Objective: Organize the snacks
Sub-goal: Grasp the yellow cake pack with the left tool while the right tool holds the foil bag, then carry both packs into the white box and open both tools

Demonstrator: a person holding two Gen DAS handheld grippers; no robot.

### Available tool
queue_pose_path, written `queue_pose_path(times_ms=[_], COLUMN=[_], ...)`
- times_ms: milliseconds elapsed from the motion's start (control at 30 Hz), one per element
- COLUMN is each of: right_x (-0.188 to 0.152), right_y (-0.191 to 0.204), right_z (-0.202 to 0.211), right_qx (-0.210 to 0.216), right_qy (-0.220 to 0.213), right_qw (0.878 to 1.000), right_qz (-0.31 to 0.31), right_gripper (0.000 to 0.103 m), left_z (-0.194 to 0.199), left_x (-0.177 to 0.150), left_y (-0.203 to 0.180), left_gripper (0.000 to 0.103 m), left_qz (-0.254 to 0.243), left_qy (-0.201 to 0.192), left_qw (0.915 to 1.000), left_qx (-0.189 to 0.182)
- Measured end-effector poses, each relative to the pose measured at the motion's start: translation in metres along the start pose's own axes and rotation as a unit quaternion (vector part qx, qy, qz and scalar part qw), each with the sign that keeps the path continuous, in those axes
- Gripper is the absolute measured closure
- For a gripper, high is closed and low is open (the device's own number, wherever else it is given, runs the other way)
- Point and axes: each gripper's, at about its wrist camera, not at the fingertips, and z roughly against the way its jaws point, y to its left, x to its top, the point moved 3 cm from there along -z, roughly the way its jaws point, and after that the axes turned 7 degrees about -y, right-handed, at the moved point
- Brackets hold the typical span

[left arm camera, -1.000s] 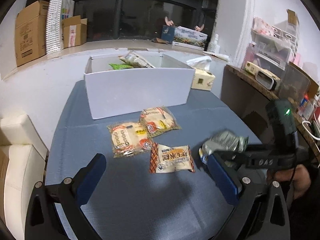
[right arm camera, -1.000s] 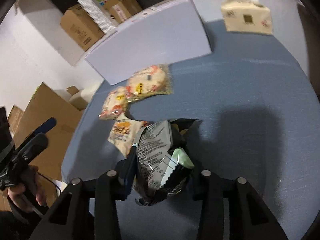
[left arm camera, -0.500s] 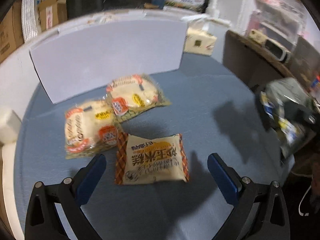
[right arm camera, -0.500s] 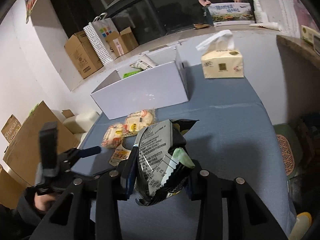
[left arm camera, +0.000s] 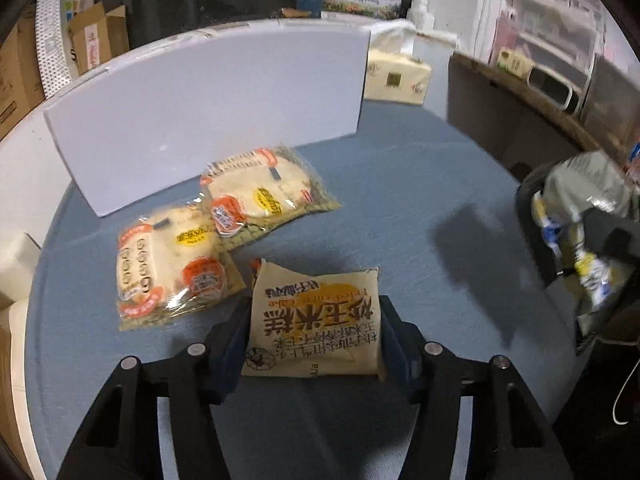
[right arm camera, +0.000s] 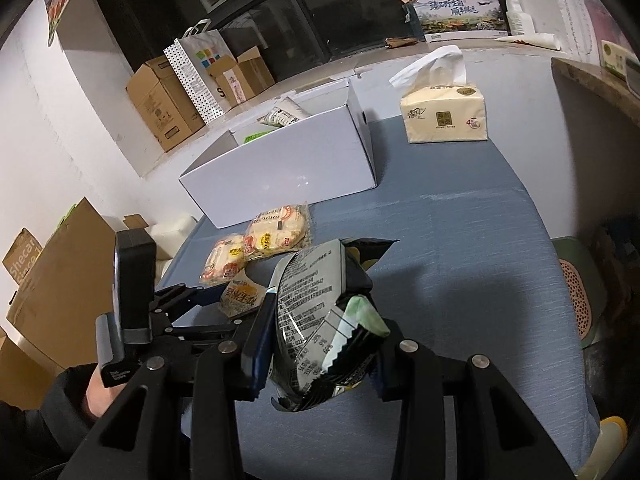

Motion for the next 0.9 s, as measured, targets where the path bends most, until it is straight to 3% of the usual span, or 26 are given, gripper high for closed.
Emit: queue_pose_path(times_ms=[267,467,667,900], right_x=[0.006,0.035,0.09,0.176], right_y=[0.005,0.019,0.044,0.062], right_z=[0.003,0.008,0.004,-0.041], right_qx=[-0.001,0.007,0.019,0.025], right_qy=[-0.01,-0.039,-0.078,-0.096], right_qw=[1.0,0.999,0.994,0.991], right_qz=[0.007,0.032,0.075,0.094], right_gripper=[0.061,0.061,0.061,0.061], left_z=[0.075,0.112,0.12,0.083], left_x=[0.027,0.065,0.123,0.203], left_y=[0.007,0.019,0.043,0.086], left_gripper=[0.04,0.04,0.04,0.04], left_qz=[0.007,0.011,0.021,0.033], left_qy=[-0.097,-0.155,-0.192,-0.195], left_qw=[0.9951,0.9876,0.9808,0.9802], left_qx=[-0.017,-0.022,-0.024,0.001])
